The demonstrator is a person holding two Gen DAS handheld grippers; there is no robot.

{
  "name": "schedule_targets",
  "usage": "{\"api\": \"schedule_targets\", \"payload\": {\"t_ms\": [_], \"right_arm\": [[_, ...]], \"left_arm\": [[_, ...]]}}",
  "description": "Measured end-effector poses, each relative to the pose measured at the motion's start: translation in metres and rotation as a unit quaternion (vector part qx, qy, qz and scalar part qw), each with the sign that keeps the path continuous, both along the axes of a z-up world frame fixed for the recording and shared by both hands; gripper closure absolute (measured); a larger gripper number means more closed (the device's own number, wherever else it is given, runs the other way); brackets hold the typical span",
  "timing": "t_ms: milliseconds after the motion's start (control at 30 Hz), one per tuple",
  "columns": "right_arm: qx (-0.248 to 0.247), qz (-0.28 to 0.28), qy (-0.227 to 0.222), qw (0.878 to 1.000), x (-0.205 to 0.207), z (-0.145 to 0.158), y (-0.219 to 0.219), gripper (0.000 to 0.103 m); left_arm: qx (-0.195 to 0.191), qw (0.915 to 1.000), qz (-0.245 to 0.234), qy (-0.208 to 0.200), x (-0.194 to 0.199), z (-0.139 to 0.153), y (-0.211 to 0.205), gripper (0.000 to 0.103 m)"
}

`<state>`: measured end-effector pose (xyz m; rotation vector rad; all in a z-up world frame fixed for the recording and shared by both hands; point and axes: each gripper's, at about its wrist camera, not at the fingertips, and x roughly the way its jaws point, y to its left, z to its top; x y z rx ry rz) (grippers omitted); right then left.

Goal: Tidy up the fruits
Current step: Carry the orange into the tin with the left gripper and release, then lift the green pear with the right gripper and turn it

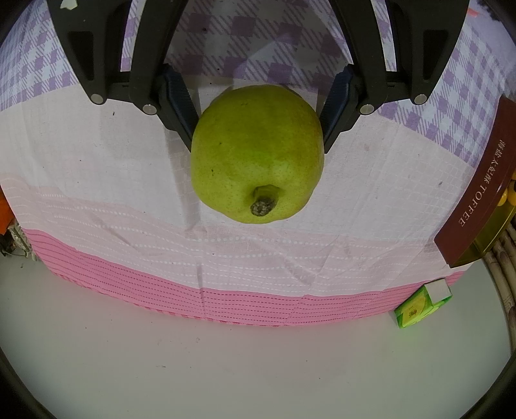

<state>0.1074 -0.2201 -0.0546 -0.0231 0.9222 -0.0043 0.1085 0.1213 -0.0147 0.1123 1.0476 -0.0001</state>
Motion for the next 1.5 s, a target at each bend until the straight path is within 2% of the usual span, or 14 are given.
{"api": "schedule_targets", "payload": {"t_ms": [100,233,967,1133,1500], "right_arm": [[0.0,-0.004,0.0,1.0,0.0,-0.001,0.0,0.036],[0.0,-0.01,0.003,1.0,0.002,0.0,0.0,0.04],[-0.002,-0.024,0.014,1.0,0.01,0.002,0.005,0.041],[-0.002,-0.026,0.014,1.0,0.012,0.002,0.006,0.041],[-0.002,-0.038,0.019,0.999,0.012,0.002,0.009,0.041]], "left_arm": [[-0.013,0.9999,0.005,-0.002,-0.001,0.005,0.003,0.031],[-0.007,0.9999,0.01,-0.009,-0.005,0.01,0.003,0.026],[-0.005,0.9996,0.025,-0.01,-0.035,0.028,0.028,0.026],[-0.007,0.9991,0.039,-0.016,-0.043,0.034,0.04,0.018],[-0.017,0.9965,0.081,-0.009,-0.049,0.028,0.062,0.017]]}}
